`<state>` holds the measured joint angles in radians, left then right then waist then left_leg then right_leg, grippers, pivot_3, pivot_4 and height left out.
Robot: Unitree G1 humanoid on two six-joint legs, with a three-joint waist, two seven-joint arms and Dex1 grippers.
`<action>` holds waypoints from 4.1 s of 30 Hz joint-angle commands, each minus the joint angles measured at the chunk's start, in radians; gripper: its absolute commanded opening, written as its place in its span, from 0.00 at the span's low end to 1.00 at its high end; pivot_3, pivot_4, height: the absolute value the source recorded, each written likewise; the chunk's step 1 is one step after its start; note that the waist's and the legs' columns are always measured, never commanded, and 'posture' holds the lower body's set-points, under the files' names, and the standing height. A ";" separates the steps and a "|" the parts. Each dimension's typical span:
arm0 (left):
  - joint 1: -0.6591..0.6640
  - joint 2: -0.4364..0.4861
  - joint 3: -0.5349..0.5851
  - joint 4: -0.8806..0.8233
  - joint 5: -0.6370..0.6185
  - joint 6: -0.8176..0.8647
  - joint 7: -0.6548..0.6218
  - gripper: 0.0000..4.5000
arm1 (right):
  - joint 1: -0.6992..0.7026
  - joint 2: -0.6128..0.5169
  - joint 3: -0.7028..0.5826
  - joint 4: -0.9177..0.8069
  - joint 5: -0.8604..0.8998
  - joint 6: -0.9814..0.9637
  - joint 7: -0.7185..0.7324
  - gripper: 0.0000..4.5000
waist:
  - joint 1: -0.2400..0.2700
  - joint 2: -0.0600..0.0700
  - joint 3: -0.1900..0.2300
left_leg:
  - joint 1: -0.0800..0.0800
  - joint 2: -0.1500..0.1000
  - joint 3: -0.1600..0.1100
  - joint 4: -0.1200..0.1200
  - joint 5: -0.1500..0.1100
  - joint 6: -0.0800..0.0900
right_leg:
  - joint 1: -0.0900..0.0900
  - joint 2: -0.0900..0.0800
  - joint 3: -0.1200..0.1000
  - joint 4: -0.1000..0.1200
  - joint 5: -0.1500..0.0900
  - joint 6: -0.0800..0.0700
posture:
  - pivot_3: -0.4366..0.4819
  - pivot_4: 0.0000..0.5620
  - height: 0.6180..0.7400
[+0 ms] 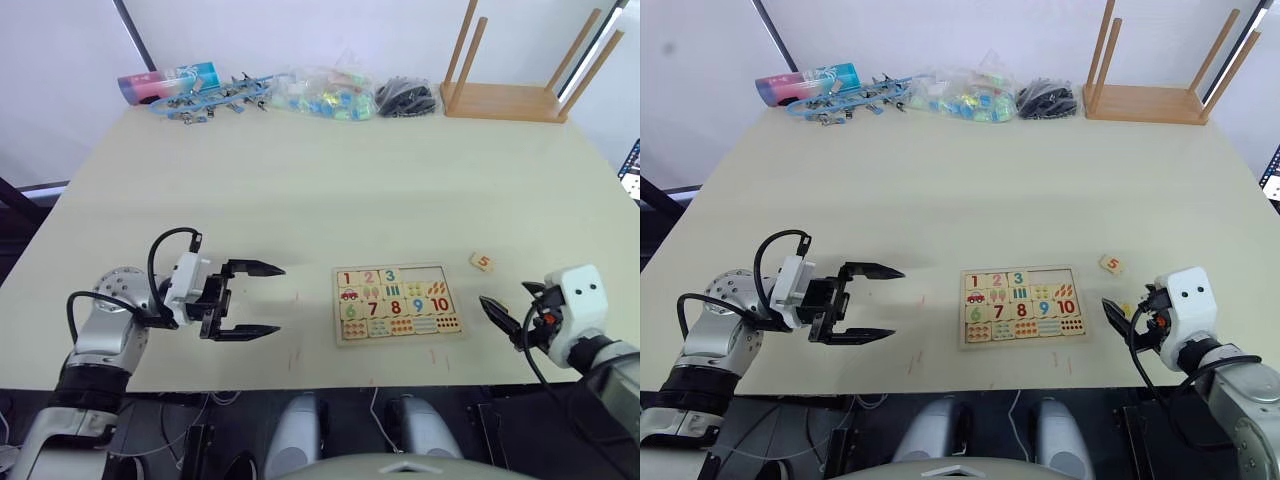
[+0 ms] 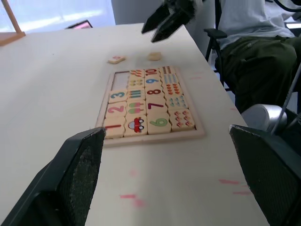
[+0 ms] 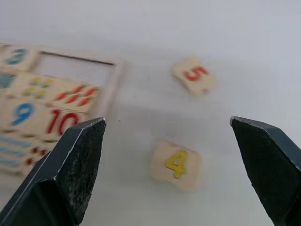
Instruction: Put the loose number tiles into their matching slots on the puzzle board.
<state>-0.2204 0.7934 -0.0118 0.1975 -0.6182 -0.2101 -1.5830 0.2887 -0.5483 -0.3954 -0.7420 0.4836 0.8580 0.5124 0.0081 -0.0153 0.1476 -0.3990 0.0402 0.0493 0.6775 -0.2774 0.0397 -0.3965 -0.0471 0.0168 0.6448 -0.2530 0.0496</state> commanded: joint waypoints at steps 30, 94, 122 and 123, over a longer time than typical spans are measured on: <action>0.015 -0.035 0.069 -0.072 0.035 0.042 -0.012 1.00 | -0.456 -0.316 0.300 1.213 -0.217 -1.131 0.980 0.98 | 0.004 0.000 0.001 | 0.001 -0.001 0.002 0.001 0.000 0.000 | 0.000 0.000 0.002 0.000 0.002 0.003 | 0.48 0.27 0.98; 0.139 -0.066 0.120 -0.196 0.060 0.088 0.142 1.00 | -1.137 -0.319 0.978 0.513 -0.502 -0.060 0.742 0.19 | 0.001 0.003 0.003 | -0.003 0.000 0.001 0.003 0.000 0.000 | -0.005 -0.003 -0.001 0.002 0.001 0.001 | 0.48 0.27 0.98; 0.161 -0.070 0.129 -0.205 0.059 0.087 0.151 1.00 | -1.163 -0.237 1.072 0.566 -0.640 -0.088 0.790 0.19 | 0.002 0.003 0.003 | -0.005 -0.001 0.001 0.003 0.000 0.000 | -0.006 -0.003 -0.001 0.003 0.002 0.002 | 0.48 0.27 0.98; 0.162 -0.069 0.129 -0.206 0.059 0.087 0.151 1.00 | -1.161 -0.237 1.073 0.565 -0.642 -0.090 0.792 0.19 | 0.002 0.003 0.003 | -0.005 -0.001 0.001 0.003 0.000 0.000 | -0.006 -0.003 -0.001 0.003 0.002 0.002 | 0.48 0.27 0.98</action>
<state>-0.0622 0.7201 0.0983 0.0286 -0.5518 -0.1142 -1.4249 -0.8608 -0.7812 0.6894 -0.1614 -0.1471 0.7785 1.2959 0.0102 -0.0125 0.1506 -0.4035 0.0396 0.0507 0.6801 -0.2774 0.0396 -0.4028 -0.0498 0.0156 0.6477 -0.2509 0.0520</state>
